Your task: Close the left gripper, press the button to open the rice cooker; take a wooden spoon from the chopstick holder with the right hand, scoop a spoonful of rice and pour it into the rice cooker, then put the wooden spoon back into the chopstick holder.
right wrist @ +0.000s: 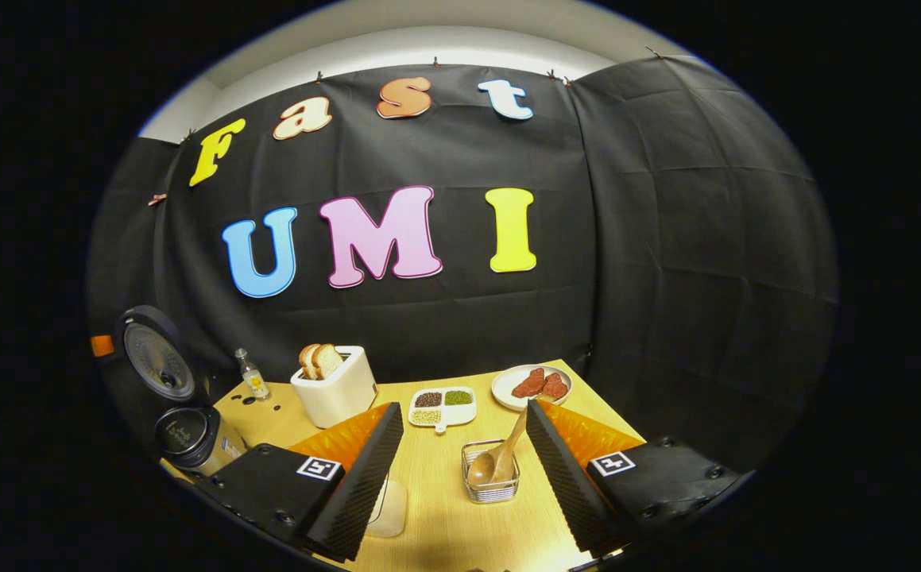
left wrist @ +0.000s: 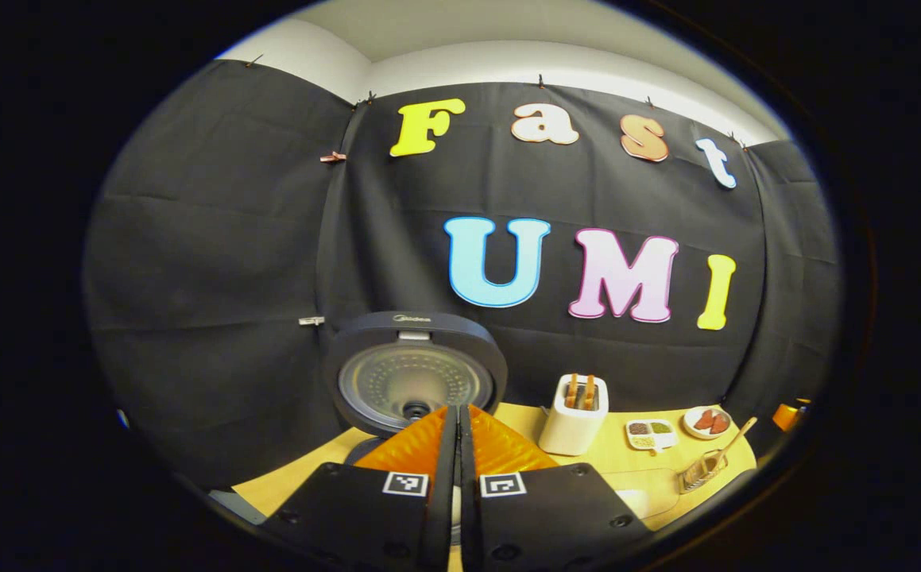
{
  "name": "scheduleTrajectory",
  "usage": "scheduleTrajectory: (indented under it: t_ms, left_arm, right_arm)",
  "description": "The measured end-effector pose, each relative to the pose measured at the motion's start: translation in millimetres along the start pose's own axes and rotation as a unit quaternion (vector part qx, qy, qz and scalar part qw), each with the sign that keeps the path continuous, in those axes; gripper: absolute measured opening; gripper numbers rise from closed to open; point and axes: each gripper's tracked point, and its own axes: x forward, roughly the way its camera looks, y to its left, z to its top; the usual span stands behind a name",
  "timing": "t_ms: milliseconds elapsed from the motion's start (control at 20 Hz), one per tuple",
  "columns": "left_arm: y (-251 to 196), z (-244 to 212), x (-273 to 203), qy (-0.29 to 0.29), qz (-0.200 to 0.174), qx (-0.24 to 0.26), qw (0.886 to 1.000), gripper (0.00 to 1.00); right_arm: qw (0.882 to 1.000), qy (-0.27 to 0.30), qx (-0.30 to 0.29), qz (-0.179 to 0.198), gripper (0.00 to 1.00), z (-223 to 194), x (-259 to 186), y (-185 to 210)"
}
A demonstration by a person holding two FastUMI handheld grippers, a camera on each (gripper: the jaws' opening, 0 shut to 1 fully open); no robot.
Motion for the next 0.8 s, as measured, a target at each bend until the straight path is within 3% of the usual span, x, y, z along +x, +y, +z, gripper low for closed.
scheduleTrajectory:
  t_ms: [150,350,800]
  left_arm:
    - [-17.5,-8.0,-6.8,-0.001,-0.015,-0.02,1.0,0.25]
    - [-35.5,-21.2,-13.2,0.015,-0.016,-0.011,1.0,0.94]
    - [-65.5,-65.9,-25.1,0.068,0.031,0.014,0.997,0.95]
  right_arm:
    - [1.0,0.012,0.008,-0.006,0.98,-5.4,17.9,-12.7]
    - [0.999,0.029,0.043,-0.002,0.98,-13.7,41.9,-25.8]
    - [0.99,0.111,0.087,-0.021,0.98,-74.2,113.2,-61.7]
